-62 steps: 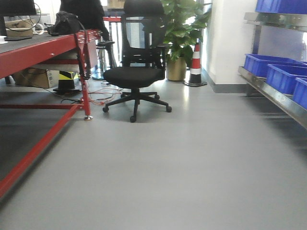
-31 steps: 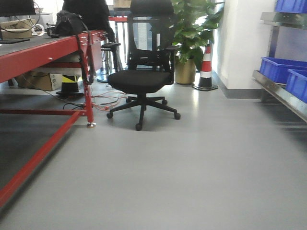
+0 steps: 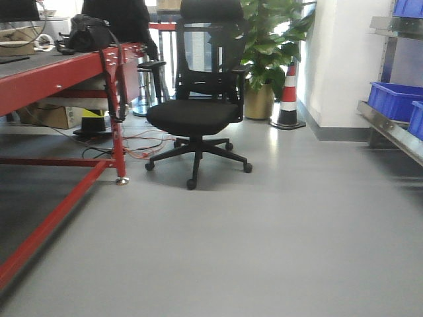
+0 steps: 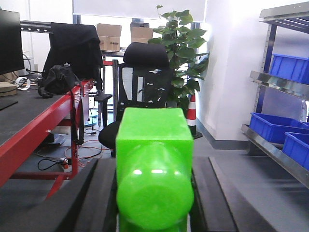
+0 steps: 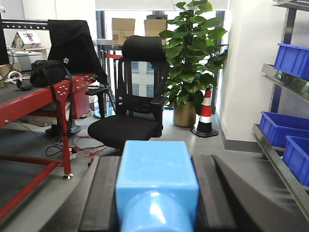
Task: Grab block from conveyor and place in blue bin
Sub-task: 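Drive the base toward the steel shelf of blue bins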
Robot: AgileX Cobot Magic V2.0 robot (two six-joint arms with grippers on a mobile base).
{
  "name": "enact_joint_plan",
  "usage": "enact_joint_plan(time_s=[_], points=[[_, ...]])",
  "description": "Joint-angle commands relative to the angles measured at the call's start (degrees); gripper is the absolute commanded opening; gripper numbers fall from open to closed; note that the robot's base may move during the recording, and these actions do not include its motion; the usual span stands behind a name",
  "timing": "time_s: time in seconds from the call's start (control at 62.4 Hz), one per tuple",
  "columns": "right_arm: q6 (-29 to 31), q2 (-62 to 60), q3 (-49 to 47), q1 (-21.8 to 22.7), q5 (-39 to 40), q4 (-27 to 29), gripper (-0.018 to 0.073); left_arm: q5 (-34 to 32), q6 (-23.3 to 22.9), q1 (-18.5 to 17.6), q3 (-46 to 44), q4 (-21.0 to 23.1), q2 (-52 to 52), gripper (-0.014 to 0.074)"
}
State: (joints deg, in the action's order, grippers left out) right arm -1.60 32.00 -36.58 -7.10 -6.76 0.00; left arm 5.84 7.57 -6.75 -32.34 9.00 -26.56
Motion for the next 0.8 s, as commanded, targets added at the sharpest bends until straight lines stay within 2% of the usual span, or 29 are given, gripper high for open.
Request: enact_joint_plan(time_s=[0.0,0.785], points=[[0.2,-0.2,0.1,0.1,1.3,0.0,-0.0167,-1.1,-0.1,0.3,-0.6,0.4,0.4,-0.0111],[0.2,-0.2,0.1,0.1,1.3,0.0,-0.0167,-1.1,-0.1,0.3,-0.6,0.4,0.4,-0.0111]])
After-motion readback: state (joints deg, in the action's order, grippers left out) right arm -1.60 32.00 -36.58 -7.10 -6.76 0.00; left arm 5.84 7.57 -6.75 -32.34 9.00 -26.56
